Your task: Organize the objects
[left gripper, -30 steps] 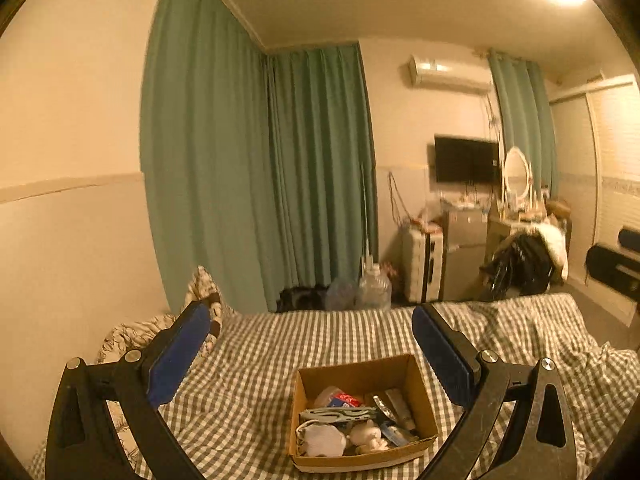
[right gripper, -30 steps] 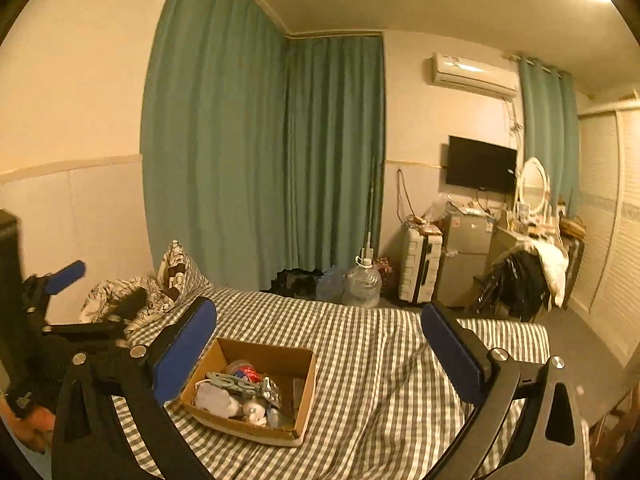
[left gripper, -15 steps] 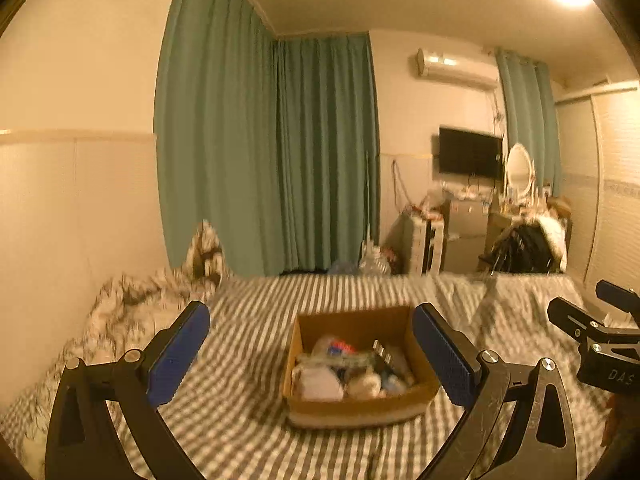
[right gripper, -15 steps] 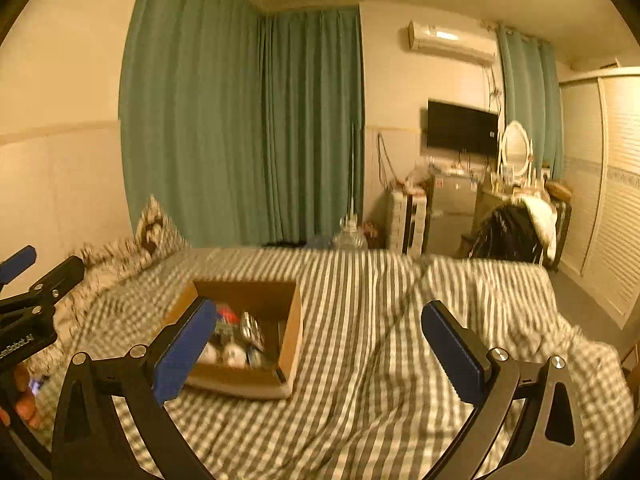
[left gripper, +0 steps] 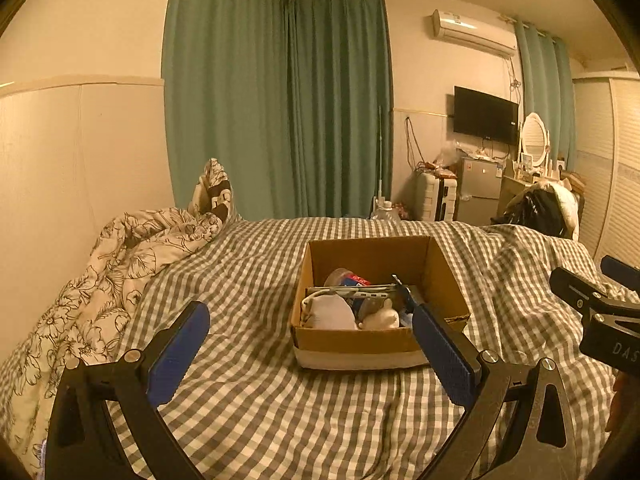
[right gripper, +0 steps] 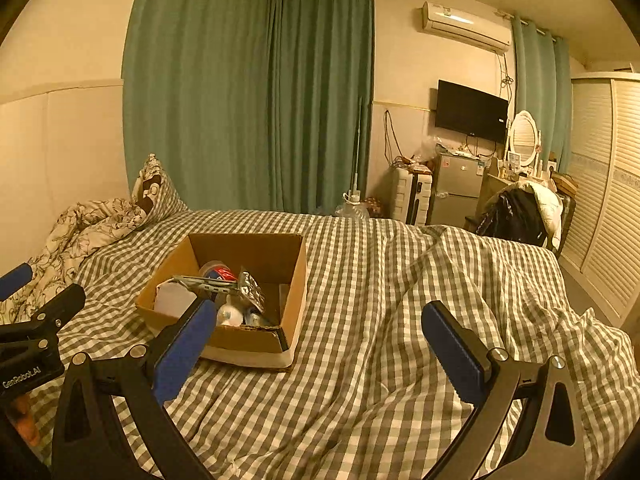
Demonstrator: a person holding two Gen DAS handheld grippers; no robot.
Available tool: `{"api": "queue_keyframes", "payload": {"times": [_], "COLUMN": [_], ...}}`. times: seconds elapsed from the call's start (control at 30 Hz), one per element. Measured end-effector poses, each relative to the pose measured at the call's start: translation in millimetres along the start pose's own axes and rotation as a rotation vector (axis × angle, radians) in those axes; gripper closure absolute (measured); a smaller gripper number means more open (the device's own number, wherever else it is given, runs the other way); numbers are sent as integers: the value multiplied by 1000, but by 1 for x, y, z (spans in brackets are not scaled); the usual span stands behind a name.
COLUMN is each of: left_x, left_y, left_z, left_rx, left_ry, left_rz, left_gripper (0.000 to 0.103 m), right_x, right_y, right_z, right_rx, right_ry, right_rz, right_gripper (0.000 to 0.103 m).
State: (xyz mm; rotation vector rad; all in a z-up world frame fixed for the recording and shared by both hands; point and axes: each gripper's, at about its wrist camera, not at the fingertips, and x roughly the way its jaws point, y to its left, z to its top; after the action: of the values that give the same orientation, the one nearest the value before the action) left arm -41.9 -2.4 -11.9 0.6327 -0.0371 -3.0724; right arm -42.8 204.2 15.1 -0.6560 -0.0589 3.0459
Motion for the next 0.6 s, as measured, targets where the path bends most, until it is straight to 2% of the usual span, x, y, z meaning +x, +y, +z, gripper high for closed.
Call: {"api": "queue_keyframes", "payload": {"times": [0.6], "left_x": [0], "left_y": [5], "left_z": [-1], "left_rx": [-5], "left_ry": [17], "left_rz": [-3], "left_gripper": [0], "right_x": [-2], "right_y": [8], "right_z": [-3], "right_rx": [-17], "right_ry": [2], "right_rz": [-2], "right_gripper": [0]}}
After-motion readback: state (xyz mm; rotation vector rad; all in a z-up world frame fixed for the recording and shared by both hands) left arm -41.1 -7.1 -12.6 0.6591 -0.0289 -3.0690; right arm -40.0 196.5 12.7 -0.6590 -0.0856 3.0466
